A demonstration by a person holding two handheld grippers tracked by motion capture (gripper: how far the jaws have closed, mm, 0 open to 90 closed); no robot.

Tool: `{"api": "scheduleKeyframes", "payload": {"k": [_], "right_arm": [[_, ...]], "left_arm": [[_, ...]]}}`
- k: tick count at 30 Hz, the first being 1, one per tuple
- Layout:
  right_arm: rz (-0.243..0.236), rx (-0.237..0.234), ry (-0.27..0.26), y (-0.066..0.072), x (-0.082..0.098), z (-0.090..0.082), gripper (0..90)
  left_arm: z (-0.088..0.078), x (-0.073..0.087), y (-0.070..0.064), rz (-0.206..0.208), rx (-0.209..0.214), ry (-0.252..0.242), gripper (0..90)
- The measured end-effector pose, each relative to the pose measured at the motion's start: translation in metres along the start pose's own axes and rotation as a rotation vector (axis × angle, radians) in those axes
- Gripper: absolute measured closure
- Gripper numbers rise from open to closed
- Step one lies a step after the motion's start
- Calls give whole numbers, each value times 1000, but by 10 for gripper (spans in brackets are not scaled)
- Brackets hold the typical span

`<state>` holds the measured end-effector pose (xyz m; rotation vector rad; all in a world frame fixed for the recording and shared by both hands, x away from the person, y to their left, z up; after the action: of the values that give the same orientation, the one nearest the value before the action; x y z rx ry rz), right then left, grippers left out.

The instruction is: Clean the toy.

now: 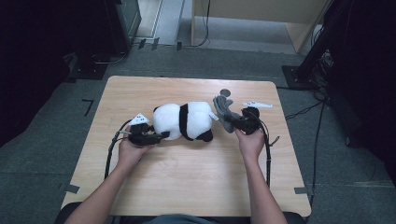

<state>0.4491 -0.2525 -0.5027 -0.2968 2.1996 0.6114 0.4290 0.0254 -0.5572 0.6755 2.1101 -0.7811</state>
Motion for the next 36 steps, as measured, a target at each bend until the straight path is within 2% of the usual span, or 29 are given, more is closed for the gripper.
{"api": "scheduleKeyframes", "payload": {"k": [4,8,10,13,15,19,22,24,28,31,34,36], "right_arm": [[-28,-29,-56,14,-26,-12,777],[-50,-91,-93,39,-45,-13,777],[-57,-116,-85,48,-45,-7,777],[-85,-113,-37,56,-35,8,777],[-75,-106,-30,54,-27,16,778],[-35,-110,-46,46,-17,20,779],[-42,-76,-35,40,-8,21,781],[-30,-60,-21,34,1,22,781],[-36,-40,49,27,21,27,782],[-40,-57,124,24,40,36,782],[-87,-45,185,21,55,44,781],[-83,-48,193,18,57,43,781]], "left_arm": [[0,0,0,2,-1,0,375],[0,0,0,2,0,-4,375],[0,0,0,3,0,-2,375],[0,0,0,1,2,-1,375],[0,0,1,1,1,-3,376],[0,0,0,5,2,-4,378],[1,-1,0,3,2,-6,380],[1,-1,0,2,4,-5,380],[1,0,1,-7,7,-7,381],[1,0,1,-9,6,-1,381],[1,0,0,-6,5,-2,381],[0,0,0,-8,6,1,380]]}}
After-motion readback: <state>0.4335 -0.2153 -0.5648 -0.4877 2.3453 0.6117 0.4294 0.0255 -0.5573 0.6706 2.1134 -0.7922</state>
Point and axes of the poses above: each handheld gripper's, and its own axes: z roughly forward along the jaws, x roughly out of its underside, y roughly to its left, the point moved 10 cm from there along z, roughly forward along the jaws, and after that the axes turned 1 degree about -z, right-handed, at the moved point
